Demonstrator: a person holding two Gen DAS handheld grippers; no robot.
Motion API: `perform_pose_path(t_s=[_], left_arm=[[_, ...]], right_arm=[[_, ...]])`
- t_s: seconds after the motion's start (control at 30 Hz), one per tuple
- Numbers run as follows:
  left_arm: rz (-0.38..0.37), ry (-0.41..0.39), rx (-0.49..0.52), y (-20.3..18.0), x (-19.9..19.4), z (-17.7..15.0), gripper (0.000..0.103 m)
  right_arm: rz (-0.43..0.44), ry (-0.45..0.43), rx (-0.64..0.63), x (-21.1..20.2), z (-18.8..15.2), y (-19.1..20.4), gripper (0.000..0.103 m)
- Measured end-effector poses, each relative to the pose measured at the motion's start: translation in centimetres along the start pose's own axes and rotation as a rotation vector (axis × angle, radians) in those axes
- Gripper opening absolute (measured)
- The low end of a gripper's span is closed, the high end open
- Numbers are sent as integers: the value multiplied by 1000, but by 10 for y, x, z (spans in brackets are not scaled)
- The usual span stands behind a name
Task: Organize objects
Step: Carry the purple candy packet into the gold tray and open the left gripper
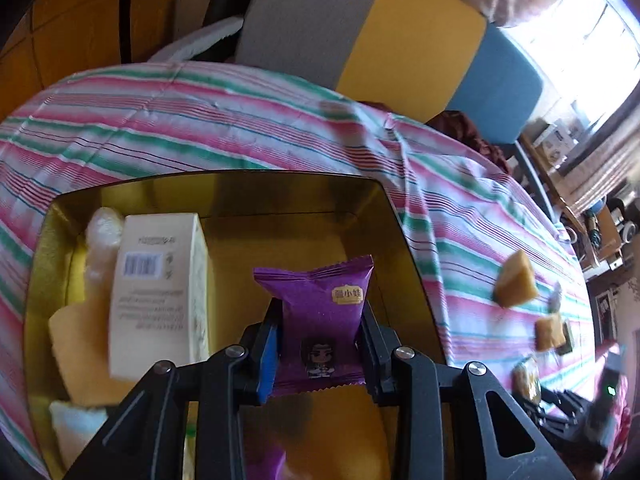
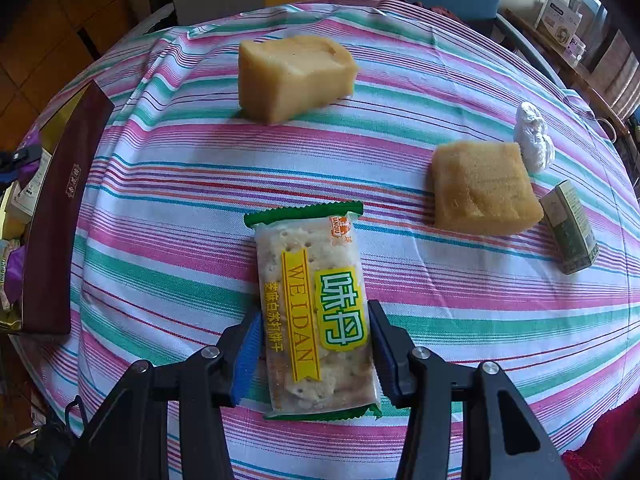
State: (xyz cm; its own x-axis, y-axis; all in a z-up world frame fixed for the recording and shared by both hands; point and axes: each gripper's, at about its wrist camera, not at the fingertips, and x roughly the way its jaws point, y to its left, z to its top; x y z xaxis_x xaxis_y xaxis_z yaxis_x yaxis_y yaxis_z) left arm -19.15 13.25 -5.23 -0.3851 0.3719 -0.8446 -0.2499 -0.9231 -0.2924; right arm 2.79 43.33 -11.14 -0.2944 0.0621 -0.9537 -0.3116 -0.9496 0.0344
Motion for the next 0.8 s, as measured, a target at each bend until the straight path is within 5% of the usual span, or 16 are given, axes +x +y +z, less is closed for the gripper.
perform_pose_path(t_s=[0.37,0.8], left_arm=[[166,24,26,9,46,30,36],[107,-34,38,9,9,28,50]], right_arm=[[1,0,0,-2,-1,-1,50],[-5,-3,-9,-2,-2,-2,50]])
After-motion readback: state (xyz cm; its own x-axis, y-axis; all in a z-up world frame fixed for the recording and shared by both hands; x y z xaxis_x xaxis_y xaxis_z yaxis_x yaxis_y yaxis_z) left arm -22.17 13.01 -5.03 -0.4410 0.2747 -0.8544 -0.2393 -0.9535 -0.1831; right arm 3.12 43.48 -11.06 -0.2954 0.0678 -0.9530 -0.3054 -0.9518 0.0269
